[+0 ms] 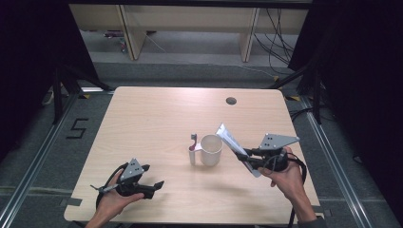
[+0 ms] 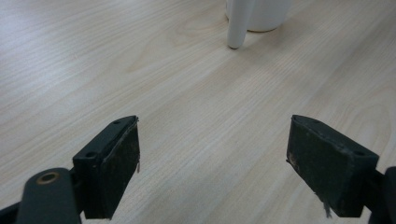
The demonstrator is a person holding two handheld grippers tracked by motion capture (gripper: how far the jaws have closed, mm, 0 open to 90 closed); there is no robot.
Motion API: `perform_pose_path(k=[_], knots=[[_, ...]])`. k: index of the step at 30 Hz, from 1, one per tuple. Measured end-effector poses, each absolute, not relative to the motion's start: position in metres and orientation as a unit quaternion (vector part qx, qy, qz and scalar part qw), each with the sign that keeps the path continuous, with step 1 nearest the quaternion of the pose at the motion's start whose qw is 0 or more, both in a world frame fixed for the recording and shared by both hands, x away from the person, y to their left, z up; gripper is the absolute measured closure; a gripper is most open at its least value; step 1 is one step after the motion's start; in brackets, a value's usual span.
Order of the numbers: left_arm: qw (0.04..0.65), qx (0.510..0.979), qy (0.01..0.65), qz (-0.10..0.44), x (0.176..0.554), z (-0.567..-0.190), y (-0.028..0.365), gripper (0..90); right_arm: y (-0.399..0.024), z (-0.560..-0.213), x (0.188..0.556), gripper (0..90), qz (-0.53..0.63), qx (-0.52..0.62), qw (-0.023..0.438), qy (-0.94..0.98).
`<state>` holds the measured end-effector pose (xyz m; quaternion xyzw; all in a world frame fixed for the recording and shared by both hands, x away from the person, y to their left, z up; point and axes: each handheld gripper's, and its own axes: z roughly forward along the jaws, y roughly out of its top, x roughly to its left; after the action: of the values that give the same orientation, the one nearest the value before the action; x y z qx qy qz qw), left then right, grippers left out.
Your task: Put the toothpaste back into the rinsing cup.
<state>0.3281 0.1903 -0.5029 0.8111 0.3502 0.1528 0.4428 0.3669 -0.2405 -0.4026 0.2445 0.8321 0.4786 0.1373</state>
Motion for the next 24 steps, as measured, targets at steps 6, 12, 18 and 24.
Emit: perform_pose_path(k=[6, 12, 18, 24], knots=[[0.439, 0.815, 0.347, 0.153, 0.329, -0.503, 0.191, 16.9, -0.239, -0.399, 0.389, 77.7, 0.529, 0.257, 0.144, 0.796], [0.44, 0.814, 0.348, 0.151, 0.329, -0.504, 0.191, 17.0, -0.229, -0.399, 0.404, 77.8, 0.565, 0.269, 0.15, 0.766], [0.44, 0.815, 0.347, 0.15, 0.329, -0.504, 0.191, 17.0, -0.21, -0.401, 0.417, 77.7, 0.594, 0.27, 0.147, 0.744], [0.443, 0.813, 0.348, 0.148, 0.329, -0.505, 0.19, 17.0, -0.193, -0.405, 0.428, 77.7, 0.622, 0.263, 0.14, 0.724]])
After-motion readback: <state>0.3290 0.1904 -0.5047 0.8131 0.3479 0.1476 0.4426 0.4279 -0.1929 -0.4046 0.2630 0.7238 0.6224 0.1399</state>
